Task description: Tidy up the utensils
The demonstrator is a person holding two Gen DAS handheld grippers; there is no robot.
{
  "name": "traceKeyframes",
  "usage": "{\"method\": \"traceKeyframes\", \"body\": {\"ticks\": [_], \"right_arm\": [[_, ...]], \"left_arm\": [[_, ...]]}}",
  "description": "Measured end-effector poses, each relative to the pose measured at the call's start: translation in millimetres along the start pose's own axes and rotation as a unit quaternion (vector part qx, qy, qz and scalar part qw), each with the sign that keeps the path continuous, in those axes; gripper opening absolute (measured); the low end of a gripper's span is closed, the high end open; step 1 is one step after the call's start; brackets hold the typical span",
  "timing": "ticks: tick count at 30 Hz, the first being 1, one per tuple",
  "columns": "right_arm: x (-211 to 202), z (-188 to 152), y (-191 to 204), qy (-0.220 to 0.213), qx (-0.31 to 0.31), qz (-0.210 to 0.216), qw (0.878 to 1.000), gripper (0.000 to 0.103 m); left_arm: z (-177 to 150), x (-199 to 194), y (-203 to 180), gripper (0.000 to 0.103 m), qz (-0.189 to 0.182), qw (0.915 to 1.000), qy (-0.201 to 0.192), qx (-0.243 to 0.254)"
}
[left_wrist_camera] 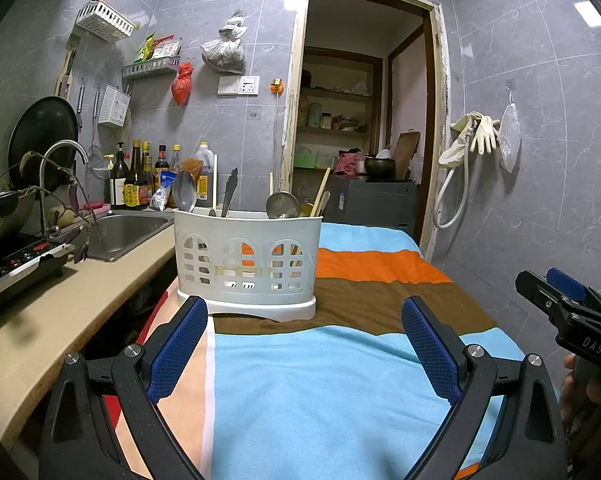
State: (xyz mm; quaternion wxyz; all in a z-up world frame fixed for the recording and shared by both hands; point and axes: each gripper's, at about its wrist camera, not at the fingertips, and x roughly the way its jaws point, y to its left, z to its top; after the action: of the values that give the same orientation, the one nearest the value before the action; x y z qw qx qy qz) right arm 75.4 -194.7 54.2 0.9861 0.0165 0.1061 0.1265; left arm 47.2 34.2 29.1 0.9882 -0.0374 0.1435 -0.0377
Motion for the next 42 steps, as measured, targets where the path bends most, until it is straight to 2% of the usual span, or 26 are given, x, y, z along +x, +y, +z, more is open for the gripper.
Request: {"method": "traceKeyframes", "body": {"ticks": [40, 42], "right_arm": [[0.0, 0.1, 2.6, 0.003, 0.002, 0.0, 1.0, 0.103], [-0.4, 0.0, 2.9, 0.004, 0.002, 0.0, 1.0, 0.103]], "left_arm": [[-3.5, 0.9, 3.7, 0.095, -0.001, 1.0, 0.004, 0.001], [-5.0, -0.1, 5.0, 0.095, -0.009, 1.0, 0.003, 0.001]]}}
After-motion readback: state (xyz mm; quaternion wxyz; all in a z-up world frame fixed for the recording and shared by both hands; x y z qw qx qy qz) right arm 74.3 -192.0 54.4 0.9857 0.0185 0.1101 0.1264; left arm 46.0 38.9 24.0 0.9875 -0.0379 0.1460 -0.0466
